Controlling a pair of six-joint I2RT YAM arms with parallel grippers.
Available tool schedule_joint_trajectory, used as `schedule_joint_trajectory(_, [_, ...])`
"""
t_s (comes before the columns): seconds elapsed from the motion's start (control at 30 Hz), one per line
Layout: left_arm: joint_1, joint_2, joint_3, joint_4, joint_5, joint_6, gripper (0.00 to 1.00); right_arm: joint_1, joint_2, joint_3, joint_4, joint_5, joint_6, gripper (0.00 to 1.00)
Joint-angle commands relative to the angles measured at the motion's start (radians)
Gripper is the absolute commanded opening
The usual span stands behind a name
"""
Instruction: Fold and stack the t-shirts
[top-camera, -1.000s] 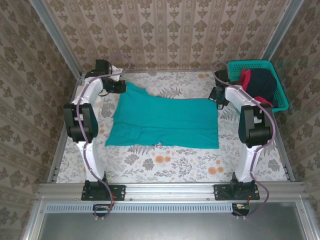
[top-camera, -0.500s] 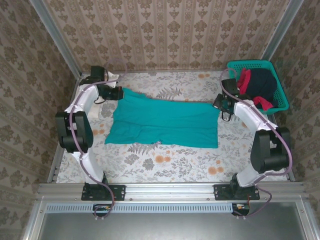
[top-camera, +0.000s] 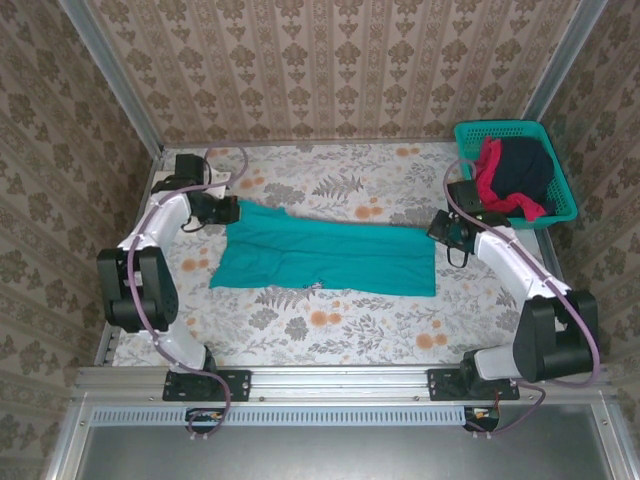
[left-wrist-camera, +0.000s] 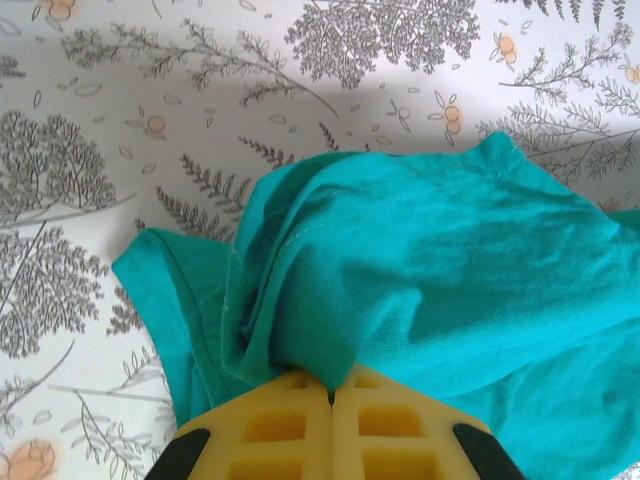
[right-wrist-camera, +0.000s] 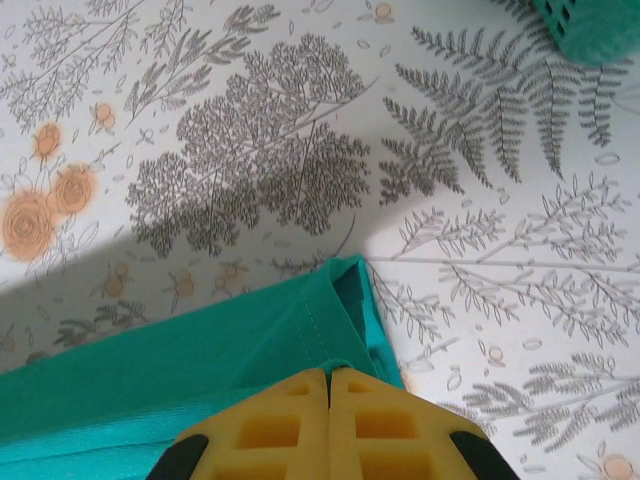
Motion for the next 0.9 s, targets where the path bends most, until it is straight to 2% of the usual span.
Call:
schedule_joint_trajectory(0.0, [0.008,-0.050,-0.032,0.001,-0.027,-0.028,0.00,0.004,-0.054,-0.032,-0.061,-0.012,0.023,0.00])
schedule_joint_trajectory(0.37, [0.009,-0.149,-0.126,-0.052,-0.046,-0.063,0.00,0.005,-0.120,-0.086,-0.110,-0.017,0.038,0.00])
schedule_joint_trajectory(0.57, [0.011,-0.212,-0.195,-0.073,-0.091,-0.077,0.00,0.006,-0.123,-0.091,-0.124,-0.018,0.032,0.00])
schedule_joint_trajectory(0.87, [0.016,-0.224,-0.246,-0.077,-0.102,-0.089,0.00,0.006,-0.139,-0.152,-0.112,-0.041,0.053,0.00])
